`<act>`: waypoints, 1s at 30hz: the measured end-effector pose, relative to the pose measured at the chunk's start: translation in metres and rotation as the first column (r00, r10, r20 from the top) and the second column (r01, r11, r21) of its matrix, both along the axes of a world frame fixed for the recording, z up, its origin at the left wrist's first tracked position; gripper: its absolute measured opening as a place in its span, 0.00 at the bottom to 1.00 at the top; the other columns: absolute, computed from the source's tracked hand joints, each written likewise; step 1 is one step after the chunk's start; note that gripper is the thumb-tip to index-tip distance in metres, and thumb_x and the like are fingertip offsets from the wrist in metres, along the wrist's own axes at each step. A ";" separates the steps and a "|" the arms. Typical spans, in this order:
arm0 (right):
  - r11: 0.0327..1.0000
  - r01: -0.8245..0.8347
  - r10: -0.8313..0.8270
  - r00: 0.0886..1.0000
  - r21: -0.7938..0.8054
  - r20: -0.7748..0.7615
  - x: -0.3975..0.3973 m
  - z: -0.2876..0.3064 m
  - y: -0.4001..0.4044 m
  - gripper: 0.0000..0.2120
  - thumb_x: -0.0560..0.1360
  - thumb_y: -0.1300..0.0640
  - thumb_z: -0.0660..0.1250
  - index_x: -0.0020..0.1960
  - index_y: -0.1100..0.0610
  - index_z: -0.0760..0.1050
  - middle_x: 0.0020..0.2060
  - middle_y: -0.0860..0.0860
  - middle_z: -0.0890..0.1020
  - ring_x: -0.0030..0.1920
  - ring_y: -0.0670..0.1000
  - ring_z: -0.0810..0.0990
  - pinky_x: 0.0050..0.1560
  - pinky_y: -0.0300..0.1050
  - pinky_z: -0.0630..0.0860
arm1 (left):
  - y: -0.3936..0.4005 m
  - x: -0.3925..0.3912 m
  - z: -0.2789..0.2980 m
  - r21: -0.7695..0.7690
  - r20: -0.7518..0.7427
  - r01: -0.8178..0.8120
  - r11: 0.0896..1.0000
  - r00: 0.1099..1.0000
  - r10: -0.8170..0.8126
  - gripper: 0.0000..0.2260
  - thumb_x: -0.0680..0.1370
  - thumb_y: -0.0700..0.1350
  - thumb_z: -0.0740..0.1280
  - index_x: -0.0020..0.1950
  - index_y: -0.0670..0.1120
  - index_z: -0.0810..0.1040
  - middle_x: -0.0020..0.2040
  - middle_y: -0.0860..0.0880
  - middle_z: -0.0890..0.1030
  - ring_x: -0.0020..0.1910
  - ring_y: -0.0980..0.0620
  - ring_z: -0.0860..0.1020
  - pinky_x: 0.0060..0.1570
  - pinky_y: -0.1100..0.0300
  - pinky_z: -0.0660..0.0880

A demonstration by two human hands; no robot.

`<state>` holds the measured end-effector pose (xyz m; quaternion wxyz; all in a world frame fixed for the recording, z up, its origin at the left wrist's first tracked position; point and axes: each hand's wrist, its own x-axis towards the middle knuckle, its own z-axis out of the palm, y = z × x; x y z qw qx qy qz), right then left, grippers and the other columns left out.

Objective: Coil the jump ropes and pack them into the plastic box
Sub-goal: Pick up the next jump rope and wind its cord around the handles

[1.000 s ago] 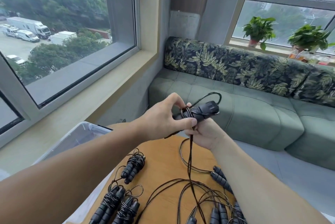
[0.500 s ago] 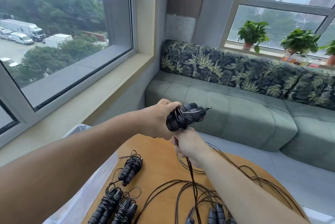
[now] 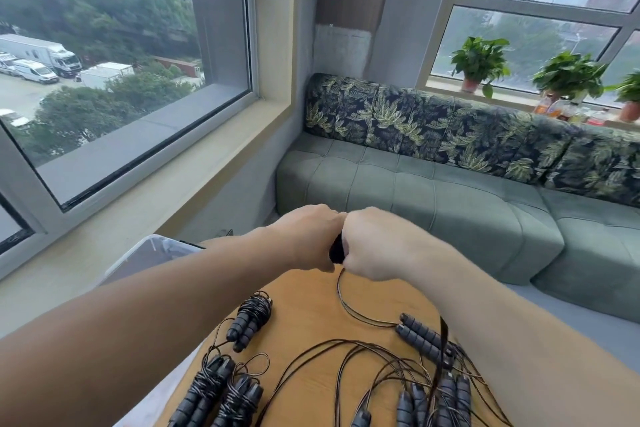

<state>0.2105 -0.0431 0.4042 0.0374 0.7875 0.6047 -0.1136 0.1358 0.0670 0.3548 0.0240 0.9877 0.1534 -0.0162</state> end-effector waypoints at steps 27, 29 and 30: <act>0.922 0.365 -0.111 -0.077 -0.132 -0.991 0.101 -0.080 0.027 0.18 0.70 0.50 0.75 0.50 0.61 0.75 0.51 0.60 0.81 0.35 0.50 0.83 0.37 0.43 0.80 | -0.018 -0.018 0.015 -0.535 0.225 0.011 0.845 0.966 0.130 0.28 0.70 0.44 0.72 0.66 0.52 0.63 0.50 0.55 0.80 0.45 0.53 0.79 0.43 0.59 0.78; 0.885 0.439 -0.026 -0.283 -0.153 -0.959 0.096 -0.091 0.022 0.17 0.64 0.52 0.80 0.46 0.60 0.80 0.46 0.58 0.82 0.37 0.53 0.83 0.39 0.45 0.79 | -0.017 -0.014 0.017 -0.600 0.248 -0.006 0.800 0.949 0.194 0.37 0.71 0.48 0.76 0.73 0.54 0.58 0.55 0.60 0.77 0.49 0.56 0.78 0.43 0.74 0.72; 0.906 0.405 -0.001 -0.291 -0.124 -0.957 0.089 -0.089 0.018 0.15 0.64 0.52 0.80 0.45 0.59 0.81 0.42 0.56 0.81 0.38 0.53 0.80 0.40 0.46 0.74 | -0.017 -0.013 0.018 -0.626 0.244 -0.022 0.779 0.944 0.223 0.42 0.70 0.52 0.77 0.77 0.56 0.55 0.55 0.61 0.76 0.50 0.58 0.76 0.43 0.78 0.69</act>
